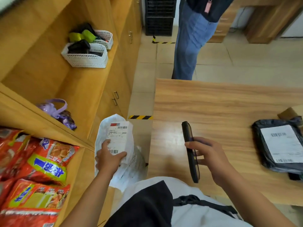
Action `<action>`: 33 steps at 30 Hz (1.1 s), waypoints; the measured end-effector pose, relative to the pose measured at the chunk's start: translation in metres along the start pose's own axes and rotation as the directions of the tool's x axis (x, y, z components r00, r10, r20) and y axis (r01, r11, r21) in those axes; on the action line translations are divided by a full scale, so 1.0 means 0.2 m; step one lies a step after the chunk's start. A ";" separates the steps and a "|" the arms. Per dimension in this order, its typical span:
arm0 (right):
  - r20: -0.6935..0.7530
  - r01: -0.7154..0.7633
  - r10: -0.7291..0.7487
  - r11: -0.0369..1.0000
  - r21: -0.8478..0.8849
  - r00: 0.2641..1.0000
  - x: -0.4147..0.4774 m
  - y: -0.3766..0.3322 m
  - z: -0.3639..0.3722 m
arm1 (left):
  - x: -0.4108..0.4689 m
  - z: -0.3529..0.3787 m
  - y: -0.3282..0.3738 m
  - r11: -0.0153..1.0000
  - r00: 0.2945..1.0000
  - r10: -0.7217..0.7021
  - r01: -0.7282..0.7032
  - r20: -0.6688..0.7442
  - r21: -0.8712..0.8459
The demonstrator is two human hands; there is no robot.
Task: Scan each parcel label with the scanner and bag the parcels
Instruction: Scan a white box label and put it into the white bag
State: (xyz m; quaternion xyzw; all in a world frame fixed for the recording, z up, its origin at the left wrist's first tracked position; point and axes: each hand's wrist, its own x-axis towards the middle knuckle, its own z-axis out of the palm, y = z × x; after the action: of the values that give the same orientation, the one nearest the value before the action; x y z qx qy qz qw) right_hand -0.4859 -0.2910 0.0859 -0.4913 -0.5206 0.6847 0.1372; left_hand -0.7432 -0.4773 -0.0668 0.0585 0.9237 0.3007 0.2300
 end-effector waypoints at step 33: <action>-0.155 0.080 -0.071 0.996 0.049 0.985 -0.09 0.16 -0.27 | 0.10 0.24 0.21 0.994 0.971 0.074 -0.054 0.228 -0.092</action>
State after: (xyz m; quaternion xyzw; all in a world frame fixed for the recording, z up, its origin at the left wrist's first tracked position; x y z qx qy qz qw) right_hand -0.4229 -0.2858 0.0703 -0.5184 -0.5079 0.6532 0.2161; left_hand -0.7403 -0.4125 -0.0850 0.1130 0.8746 0.3382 0.3284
